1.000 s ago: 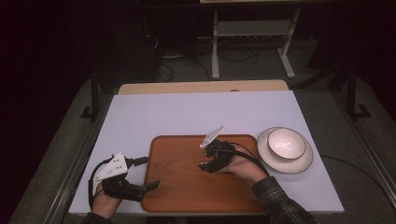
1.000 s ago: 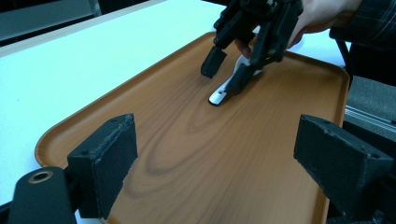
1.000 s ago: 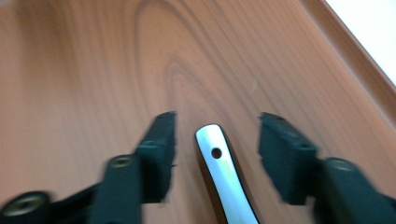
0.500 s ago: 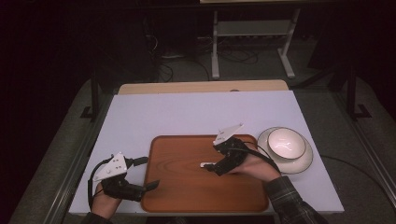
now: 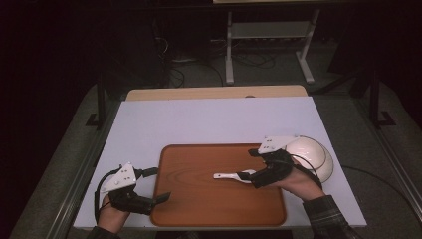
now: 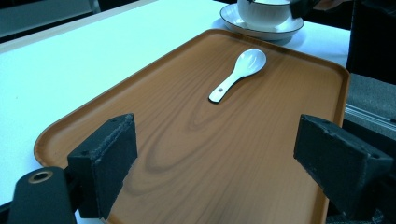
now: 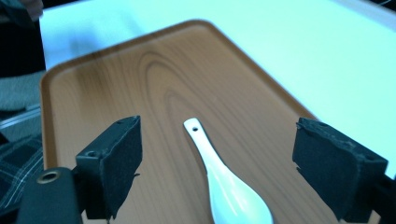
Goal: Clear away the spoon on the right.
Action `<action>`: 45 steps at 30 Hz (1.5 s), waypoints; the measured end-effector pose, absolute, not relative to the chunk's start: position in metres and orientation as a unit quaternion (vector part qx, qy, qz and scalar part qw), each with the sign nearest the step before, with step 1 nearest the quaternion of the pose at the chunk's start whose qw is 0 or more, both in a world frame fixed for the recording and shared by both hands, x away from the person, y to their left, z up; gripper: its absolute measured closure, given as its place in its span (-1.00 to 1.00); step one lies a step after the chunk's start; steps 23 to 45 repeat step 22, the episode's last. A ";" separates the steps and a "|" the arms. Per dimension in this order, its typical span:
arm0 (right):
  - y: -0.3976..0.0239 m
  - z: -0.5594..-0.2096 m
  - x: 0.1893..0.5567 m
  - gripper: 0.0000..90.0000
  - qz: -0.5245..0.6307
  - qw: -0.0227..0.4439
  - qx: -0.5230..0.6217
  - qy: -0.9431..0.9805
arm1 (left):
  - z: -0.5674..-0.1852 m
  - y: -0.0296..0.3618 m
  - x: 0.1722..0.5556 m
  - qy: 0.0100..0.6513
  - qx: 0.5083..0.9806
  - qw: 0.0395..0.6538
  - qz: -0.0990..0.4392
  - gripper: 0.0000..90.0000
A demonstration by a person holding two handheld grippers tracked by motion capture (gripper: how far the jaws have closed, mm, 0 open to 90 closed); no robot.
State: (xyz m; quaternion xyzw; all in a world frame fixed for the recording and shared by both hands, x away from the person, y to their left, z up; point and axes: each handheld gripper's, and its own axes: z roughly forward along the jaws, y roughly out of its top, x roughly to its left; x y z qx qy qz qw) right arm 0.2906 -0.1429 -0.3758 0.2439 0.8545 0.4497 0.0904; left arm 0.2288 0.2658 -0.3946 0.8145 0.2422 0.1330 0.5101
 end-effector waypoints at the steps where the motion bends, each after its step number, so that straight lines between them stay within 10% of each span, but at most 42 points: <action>1: -0.148 -0.374 0.288 -0.68 0.457 0.096 0.247 0.849 | -0.395 0.266 0.229 0.242 0.815 0.510 0.133 -0.72; 45: -0.218 -0.371 0.255 -0.72 0.544 0.118 0.262 0.789 | -0.395 0.266 0.230 0.245 0.817 0.505 0.132 -0.72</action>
